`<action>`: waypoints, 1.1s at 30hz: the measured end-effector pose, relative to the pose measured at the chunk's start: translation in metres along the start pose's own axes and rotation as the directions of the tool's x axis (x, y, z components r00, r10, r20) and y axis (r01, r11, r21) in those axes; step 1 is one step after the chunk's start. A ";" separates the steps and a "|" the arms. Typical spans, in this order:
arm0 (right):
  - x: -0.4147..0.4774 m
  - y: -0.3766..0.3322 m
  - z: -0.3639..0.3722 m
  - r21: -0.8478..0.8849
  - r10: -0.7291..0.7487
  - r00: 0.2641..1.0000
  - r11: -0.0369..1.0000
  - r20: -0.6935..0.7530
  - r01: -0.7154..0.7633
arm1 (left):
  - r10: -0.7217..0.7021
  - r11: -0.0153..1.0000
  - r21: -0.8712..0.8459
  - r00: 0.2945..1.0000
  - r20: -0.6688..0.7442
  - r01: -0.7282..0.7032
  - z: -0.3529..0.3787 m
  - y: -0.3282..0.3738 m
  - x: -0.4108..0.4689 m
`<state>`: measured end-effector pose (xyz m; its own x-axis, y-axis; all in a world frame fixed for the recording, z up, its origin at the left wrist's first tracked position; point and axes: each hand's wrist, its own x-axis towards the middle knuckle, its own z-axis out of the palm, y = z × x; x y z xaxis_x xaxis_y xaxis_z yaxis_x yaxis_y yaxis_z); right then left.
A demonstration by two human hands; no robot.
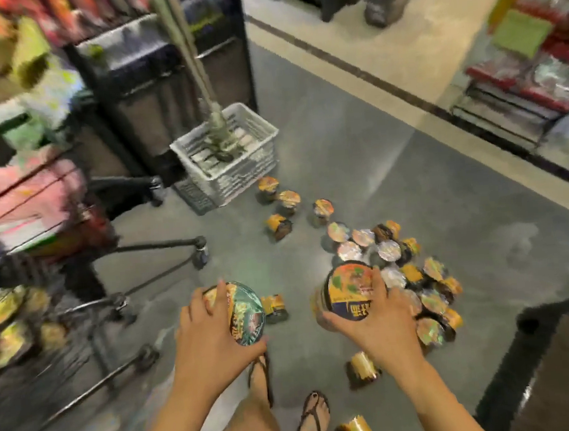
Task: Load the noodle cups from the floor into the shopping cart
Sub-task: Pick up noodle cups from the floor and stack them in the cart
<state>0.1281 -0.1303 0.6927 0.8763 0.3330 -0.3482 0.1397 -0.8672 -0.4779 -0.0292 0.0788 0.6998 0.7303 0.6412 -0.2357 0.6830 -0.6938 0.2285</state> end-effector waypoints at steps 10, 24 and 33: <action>-0.036 -0.174 0.082 0.005 -0.333 0.905 0.939 0.264 0.344 | -0.471 0.877 -0.166 0.876 -0.106 0.451 -0.049 -0.171 -0.067; -0.058 -0.409 0.234 -0.091 -0.517 0.703 0.771 0.489 0.631 | -0.690 0.711 -0.360 0.699 -0.189 0.604 -0.114 -0.402 -0.060; -0.035 -0.519 0.299 -0.064 -0.572 0.448 0.567 0.687 0.821 | -0.832 0.506 -0.555 0.544 -0.109 0.661 -0.111 -0.464 -0.034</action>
<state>-0.1132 0.4192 0.7119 -0.0041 0.8994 -0.4371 0.8282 -0.2419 -0.5055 -0.3691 0.4150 0.7063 -0.1685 0.9620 -0.2149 0.8371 0.2548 0.4841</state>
